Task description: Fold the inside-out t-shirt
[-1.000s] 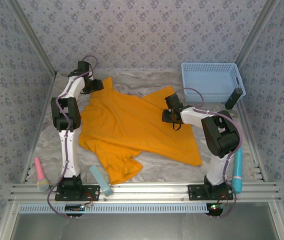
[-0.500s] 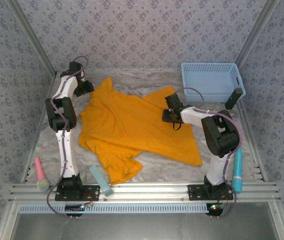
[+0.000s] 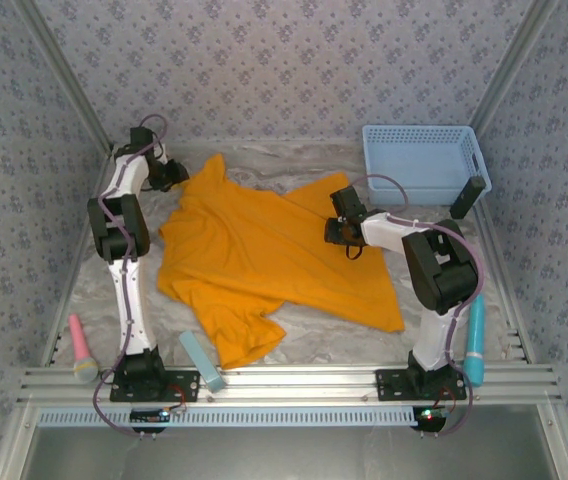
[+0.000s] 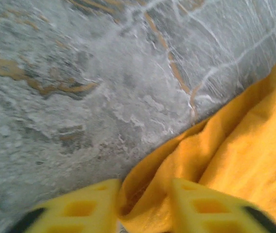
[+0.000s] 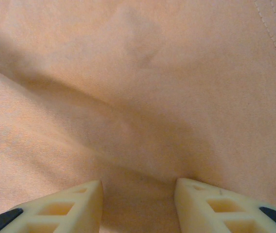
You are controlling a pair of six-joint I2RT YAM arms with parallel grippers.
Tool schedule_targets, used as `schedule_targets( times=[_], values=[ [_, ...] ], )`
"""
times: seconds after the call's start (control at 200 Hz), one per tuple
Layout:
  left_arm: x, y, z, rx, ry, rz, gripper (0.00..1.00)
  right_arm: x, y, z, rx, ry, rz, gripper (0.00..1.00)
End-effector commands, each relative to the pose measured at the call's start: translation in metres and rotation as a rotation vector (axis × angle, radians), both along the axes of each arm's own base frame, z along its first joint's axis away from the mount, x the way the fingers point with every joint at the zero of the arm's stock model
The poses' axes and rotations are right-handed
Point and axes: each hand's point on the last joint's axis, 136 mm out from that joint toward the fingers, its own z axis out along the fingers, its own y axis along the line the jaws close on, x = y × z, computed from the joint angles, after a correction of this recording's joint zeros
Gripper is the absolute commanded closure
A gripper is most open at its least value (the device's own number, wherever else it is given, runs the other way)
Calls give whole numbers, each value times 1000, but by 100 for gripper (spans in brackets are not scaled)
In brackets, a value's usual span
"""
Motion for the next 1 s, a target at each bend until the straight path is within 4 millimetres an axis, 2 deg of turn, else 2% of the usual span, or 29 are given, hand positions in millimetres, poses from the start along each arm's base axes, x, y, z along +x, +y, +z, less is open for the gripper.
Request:
schedule_targets(
  times=[0.0,0.02,0.05,0.21,0.36,0.475,0.495,0.635,0.665,0.715,0.74,0.765,0.79,0.825,0.895,0.939,0.959,0.994],
  values=[
    [-5,-15,-9,-36,26,-51,92,-19,-14,-29,-58,115,1,54],
    [-5,-14,-9,-25,24,-52,98,-19,-14,-29,-58,118,2,54],
    [-4,-11,-6,-6,15,-56,100,-19,-13,-29,-58,116,2,54],
    [7,5,22,126,-77,-80,100,-22,-17,-33,-70,129,-8,54],
    [25,17,57,240,-195,-114,100,-22,-18,-33,-66,130,-9,54],
    [36,29,73,329,-256,-122,100,-22,-18,-33,-66,133,-8,54],
    [43,31,79,346,-292,-120,100,-22,-17,-33,-66,132,-7,54],
    [60,43,88,428,-348,-106,100,-23,-18,-33,-70,137,-8,54],
    [64,44,89,446,-362,-107,96,-23,-18,-33,-71,138,-8,54],
    [69,52,90,491,-378,-94,99,-23,-18,-33,-70,137,-10,54],
    [72,58,92,523,-386,-75,97,-23,-17,-33,-69,137,-9,54],
    [75,63,93,553,-393,-61,86,-23,-17,-32,-68,136,-9,54],
    [78,68,95,582,-401,-52,80,-23,-17,-32,-68,135,-9,54],
    [81,74,99,625,-414,-37,76,-23,-16,-31,-67,135,-6,54],
    [86,88,109,728,-423,6,81,-23,-15,-31,-69,132,-4,54],
    [88,92,114,761,-435,21,80,-23,-15,-30,-72,133,-4,54],
    [89,93,117,764,-442,26,74,-23,-15,-30,-72,134,-6,54],
    [90,93,120,757,-449,35,56,-24,-15,-29,-73,133,-5,54]
  ],
)
